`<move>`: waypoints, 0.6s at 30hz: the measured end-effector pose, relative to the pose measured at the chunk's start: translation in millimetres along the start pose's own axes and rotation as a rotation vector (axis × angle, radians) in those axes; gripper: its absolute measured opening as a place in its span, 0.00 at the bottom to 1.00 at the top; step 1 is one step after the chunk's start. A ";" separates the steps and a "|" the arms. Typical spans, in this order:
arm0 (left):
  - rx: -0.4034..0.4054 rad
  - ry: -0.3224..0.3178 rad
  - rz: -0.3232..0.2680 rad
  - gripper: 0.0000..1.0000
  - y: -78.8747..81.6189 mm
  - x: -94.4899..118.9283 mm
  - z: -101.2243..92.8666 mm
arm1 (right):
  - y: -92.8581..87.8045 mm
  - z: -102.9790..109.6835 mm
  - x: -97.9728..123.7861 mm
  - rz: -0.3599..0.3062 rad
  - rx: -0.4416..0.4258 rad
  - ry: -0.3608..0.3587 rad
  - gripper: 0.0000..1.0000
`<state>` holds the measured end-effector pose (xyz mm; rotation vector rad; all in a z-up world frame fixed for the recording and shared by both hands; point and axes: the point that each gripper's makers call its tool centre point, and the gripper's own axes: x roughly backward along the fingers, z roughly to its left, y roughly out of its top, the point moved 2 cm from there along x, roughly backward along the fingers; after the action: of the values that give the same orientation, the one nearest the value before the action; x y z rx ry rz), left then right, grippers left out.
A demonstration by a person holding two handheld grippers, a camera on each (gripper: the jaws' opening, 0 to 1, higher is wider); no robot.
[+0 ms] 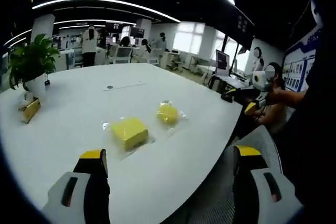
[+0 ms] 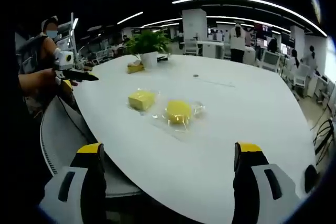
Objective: Compare the silicone blocks by pressing each to a similar depth, holding the contact briefly, and releasing to observe deformation and rebound differences across the visible hardness samples.
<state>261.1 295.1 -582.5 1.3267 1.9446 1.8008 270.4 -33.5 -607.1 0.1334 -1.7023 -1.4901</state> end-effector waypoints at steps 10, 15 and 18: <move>-0.019 -0.022 0.038 0.99 -5.9 -5.3 -4.8 | 6.9 -2.9 -4.7 -0.024 -0.011 0.009 0.96; -0.015 -0.018 0.032 0.99 -5.2 -5.4 -2.8 | 8.4 -0.4 -8.2 -0.032 -0.005 0.029 0.96; -0.010 -0.016 0.033 0.99 -6.7 -4.8 -2.9 | 7.8 -2.6 -10.2 -0.032 -0.014 0.028 0.96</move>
<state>258.8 290.6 -589.6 1.3738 1.9135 1.8064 281.9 -27.4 -605.8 0.1744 -1.6744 -1.5168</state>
